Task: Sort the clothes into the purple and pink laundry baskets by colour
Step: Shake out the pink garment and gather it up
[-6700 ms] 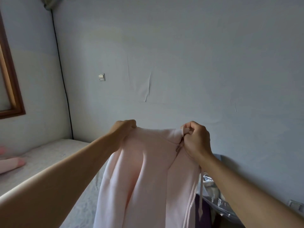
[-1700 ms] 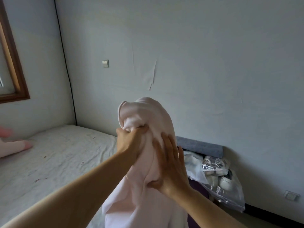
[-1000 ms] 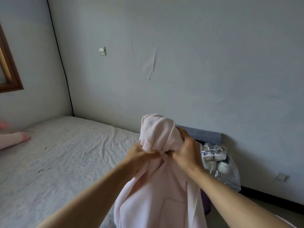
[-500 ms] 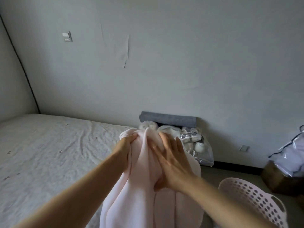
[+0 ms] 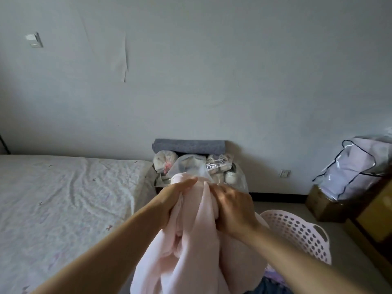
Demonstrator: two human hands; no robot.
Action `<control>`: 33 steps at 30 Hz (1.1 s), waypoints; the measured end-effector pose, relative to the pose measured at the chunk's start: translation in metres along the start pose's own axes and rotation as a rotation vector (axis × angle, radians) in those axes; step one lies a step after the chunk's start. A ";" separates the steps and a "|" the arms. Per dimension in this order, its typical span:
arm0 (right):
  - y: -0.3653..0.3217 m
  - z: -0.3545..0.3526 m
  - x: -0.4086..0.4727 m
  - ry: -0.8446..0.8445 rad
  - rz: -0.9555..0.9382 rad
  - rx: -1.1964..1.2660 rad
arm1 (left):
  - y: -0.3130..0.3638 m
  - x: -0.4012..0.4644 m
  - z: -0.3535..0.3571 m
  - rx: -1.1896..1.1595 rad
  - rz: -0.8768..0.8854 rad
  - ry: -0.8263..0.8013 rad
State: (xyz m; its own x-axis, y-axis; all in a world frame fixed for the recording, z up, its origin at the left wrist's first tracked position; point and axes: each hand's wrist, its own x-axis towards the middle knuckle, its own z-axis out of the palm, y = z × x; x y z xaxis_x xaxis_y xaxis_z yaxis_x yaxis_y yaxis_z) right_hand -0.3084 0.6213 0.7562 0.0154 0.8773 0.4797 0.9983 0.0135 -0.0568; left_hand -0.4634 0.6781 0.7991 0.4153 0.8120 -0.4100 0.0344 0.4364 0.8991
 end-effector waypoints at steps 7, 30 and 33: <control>0.089 -0.033 -0.031 -0.160 0.256 0.009 | -0.043 -0.001 0.097 0.795 0.498 0.055; 0.275 -0.056 -0.108 -0.413 0.417 0.169 | -0.103 0.088 0.260 0.789 0.412 -0.055; 0.288 -0.047 -0.108 -0.406 0.440 0.133 | -0.104 0.104 0.270 0.855 0.470 -0.118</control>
State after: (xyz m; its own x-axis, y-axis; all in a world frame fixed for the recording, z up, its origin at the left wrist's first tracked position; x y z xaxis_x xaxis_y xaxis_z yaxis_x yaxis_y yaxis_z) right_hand -0.0204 0.5082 0.7292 0.3760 0.9265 0.0156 0.8870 -0.3550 -0.2953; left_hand -0.1787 0.6128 0.7040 0.6414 0.7672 -0.0061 0.4697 -0.3864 0.7937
